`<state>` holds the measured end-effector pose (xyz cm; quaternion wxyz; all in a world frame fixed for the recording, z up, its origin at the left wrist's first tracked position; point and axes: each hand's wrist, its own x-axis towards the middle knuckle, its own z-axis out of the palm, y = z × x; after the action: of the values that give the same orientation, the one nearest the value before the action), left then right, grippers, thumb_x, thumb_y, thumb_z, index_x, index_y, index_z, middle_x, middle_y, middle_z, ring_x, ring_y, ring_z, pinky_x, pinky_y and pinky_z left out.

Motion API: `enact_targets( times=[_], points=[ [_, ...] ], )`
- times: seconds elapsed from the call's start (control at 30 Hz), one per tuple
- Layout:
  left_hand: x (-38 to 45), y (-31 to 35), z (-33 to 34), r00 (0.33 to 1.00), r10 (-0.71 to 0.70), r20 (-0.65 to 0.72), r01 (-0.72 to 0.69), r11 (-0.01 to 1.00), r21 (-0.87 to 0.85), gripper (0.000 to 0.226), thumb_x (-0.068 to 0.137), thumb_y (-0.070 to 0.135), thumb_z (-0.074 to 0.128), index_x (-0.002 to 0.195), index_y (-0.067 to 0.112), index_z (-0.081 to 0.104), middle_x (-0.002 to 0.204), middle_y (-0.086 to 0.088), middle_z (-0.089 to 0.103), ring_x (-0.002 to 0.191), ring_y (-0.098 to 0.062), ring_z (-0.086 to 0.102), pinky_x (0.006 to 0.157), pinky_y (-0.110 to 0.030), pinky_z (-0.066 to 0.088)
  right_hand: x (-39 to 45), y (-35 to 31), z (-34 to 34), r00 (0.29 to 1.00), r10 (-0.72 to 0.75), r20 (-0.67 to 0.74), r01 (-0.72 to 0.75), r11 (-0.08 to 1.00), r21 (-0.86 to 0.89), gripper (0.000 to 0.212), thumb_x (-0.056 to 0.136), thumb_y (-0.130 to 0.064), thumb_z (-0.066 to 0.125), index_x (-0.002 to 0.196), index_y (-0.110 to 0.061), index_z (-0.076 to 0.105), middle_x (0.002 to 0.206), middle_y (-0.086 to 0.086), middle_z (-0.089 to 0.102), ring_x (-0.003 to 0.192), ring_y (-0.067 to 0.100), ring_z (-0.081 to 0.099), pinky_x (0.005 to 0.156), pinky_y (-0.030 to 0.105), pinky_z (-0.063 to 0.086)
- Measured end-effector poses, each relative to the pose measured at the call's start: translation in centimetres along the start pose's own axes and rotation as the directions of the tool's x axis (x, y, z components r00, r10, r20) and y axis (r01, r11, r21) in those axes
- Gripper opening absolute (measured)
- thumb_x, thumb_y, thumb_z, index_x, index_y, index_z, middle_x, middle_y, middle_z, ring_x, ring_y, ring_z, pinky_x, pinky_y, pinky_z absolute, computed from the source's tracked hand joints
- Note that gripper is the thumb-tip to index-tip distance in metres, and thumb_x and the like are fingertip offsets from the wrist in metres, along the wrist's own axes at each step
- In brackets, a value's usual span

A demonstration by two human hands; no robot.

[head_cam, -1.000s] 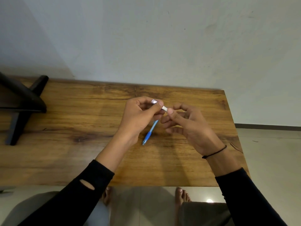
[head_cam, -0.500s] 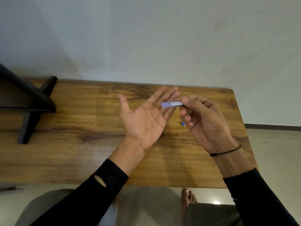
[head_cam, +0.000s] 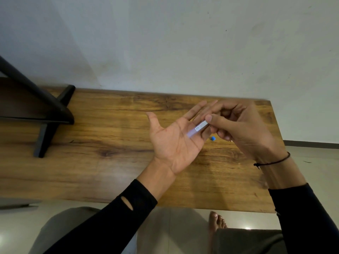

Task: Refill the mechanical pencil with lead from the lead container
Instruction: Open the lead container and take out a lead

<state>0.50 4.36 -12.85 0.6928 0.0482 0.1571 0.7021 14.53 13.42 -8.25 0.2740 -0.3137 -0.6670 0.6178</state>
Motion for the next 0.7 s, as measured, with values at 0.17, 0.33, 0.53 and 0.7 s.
enact_targets(
  times=[0.17, 0.33, 0.53, 0.7],
  points=[
    [0.1, -0.2, -0.2, 1.0, -0.011, 0.001, 0.011, 1.0, 0.0, 0.139, 0.08, 0.104, 0.018, 0.164, -0.007, 0.033, 0.164, -0.032, 0.045, 0.148, -0.037, 0.039, 0.121, -0.043, 0.042, -0.1, -0.7, 0.4, 0.998, -0.065, -0.009, 0.064, 0.995, -0.073, 0.005, 0.093, 0.008, 0.072, 0.089, 0.012, 0.075, 0.069, 0.03, 0.067, 0.04, 0.01, 0.047, 0.04, 0.016, 0.038],
    [0.3, -0.4, -0.5, 1.0, -0.015, 0.011, 0.015, 1.0, -0.022, 0.141, 0.079, 0.104, 0.017, 0.164, -0.008, 0.031, 0.165, -0.029, 0.044, 0.149, -0.031, 0.03, 0.124, -0.043, 0.04, -0.2, -1.0, 0.4, 0.997, -0.074, -0.025, 0.072, 0.996, -0.059, 0.007, 0.093, 0.009, 0.071, 0.088, 0.006, 0.075, 0.064, 0.011, 0.072, 0.041, 0.007, 0.049, 0.039, 0.017, 0.038],
    [0.2, -0.5, -0.7, 0.997, -0.039, 0.061, 0.044, 0.995, -0.089, 0.14, 0.08, 0.103, 0.023, 0.166, -0.007, 0.027, 0.174, -0.03, 0.026, 0.163, -0.039, 0.027, 0.136, -0.047, 0.019, -0.2, -1.3, -0.5, 0.992, -0.093, -0.082, 0.095, 0.995, 0.021, 0.015, 0.095, 0.001, 0.071, 0.085, -0.008, 0.078, 0.064, 0.024, 0.064, 0.044, 0.018, 0.044, 0.041, 0.02, 0.035],
    [0.2, 0.0, -0.3, 0.992, -0.039, 0.117, 0.055, 0.989, -0.14, 0.139, 0.08, 0.102, 0.027, 0.167, -0.007, 0.023, 0.176, -0.029, 0.023, 0.168, -0.039, 0.016, 0.137, -0.048, 0.015, -0.6, -1.3, -1.8, 0.984, -0.093, -0.152, 0.113, 0.984, 0.134, 0.015, 0.096, -0.004, 0.068, 0.084, -0.008, 0.076, 0.082, 0.039, 0.069, 0.049, 0.016, 0.05, 0.042, 0.021, 0.037]
  ],
)
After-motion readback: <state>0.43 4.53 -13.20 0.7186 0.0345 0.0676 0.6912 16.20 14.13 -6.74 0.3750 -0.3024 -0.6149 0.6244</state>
